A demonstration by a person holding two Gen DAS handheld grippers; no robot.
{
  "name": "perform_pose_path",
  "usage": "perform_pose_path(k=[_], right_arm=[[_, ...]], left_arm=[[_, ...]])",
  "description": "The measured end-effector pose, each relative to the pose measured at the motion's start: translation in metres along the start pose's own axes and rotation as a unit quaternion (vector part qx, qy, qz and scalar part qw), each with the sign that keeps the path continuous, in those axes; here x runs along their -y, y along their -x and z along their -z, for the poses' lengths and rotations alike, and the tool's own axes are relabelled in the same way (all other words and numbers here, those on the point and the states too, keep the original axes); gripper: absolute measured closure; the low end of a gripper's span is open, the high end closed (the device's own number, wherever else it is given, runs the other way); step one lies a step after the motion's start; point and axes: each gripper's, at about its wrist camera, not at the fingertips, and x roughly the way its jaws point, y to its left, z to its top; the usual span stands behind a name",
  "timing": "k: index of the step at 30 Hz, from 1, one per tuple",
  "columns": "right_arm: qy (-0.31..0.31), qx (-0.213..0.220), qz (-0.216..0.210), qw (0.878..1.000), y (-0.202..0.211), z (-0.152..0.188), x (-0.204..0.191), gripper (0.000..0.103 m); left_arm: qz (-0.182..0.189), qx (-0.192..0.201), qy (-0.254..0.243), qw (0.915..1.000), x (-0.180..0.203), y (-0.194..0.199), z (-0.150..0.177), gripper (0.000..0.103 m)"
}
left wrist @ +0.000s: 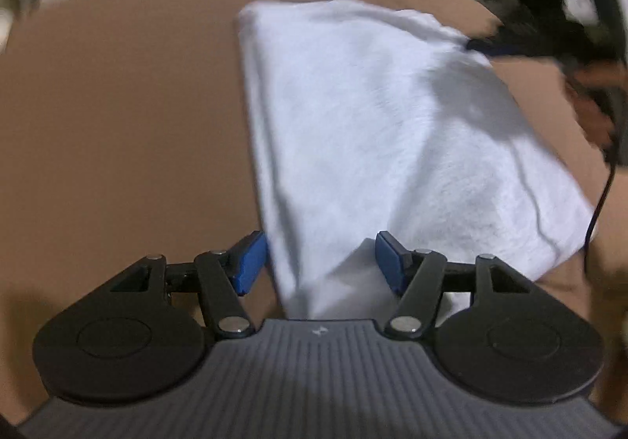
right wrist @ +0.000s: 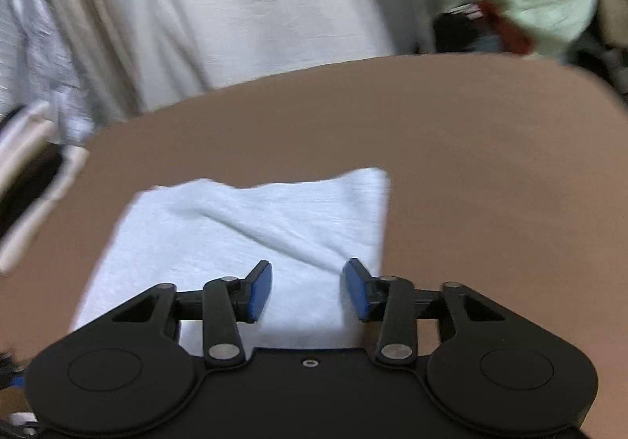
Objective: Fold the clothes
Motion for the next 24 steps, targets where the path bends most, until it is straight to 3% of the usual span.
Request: perform_pose_path(k=[3, 5, 8, 10, 12, 15, 17, 18, 22, 24], right_arm=[[0.027, -0.010, 0.091, 0.995, 0.030, 0.003, -0.005, 0.035], [-0.023, -0.020, 0.066, 0.997, 0.052, 0.009, 0.002, 0.035], [-0.114, -0.040, -0.018, 0.993, 0.081, 0.029, 0.007, 0.035], [-0.112, -0.073, -0.031, 0.991, 0.090, 0.045, -0.004, 0.035], [-0.104, -0.097, 0.007, 0.990, 0.101, 0.066, -0.017, 0.032], [-0.104, -0.138, 0.014, 0.985, 0.101, 0.093, -0.016, 0.032], [-0.104, -0.166, 0.018, 0.981, 0.100, 0.112, -0.016, 0.043], [-0.103, -0.180, 0.019, 0.978, 0.100, 0.121, -0.016, 0.043], [-0.137, -0.129, 0.023, 0.982, 0.113, 0.111, -0.009, 0.042], [-0.109, -0.071, 0.005, 0.992, 0.127, 0.105, -0.024, 0.042]], left_arm=[[-0.004, 0.001, 0.015, 0.9999, -0.007, 0.009, 0.009, 0.042], [-0.020, 0.001, 0.005, 0.9998, -0.003, 0.012, 0.014, 0.042], [-0.042, 0.007, -0.004, 0.9991, 0.002, 0.016, 0.018, 0.040], [-0.036, 0.014, 0.019, 0.9991, -0.004, 0.022, 0.021, 0.037], [-0.026, 0.018, 0.041, 0.9987, -0.011, 0.027, 0.025, 0.035], [-0.020, 0.011, 0.036, 0.9991, -0.012, 0.027, 0.029, 0.031], [-0.020, 0.002, 0.022, 0.9996, -0.010, 0.025, 0.031, 0.031], [-0.025, 0.005, 0.022, 0.9994, -0.009, 0.029, 0.031, 0.031], [0.009, 0.068, 0.021, 0.9974, -0.003, 0.055, 0.028, 0.030], [0.034, 0.096, 0.013, 0.9947, 0.003, 0.064, 0.027, 0.030]])
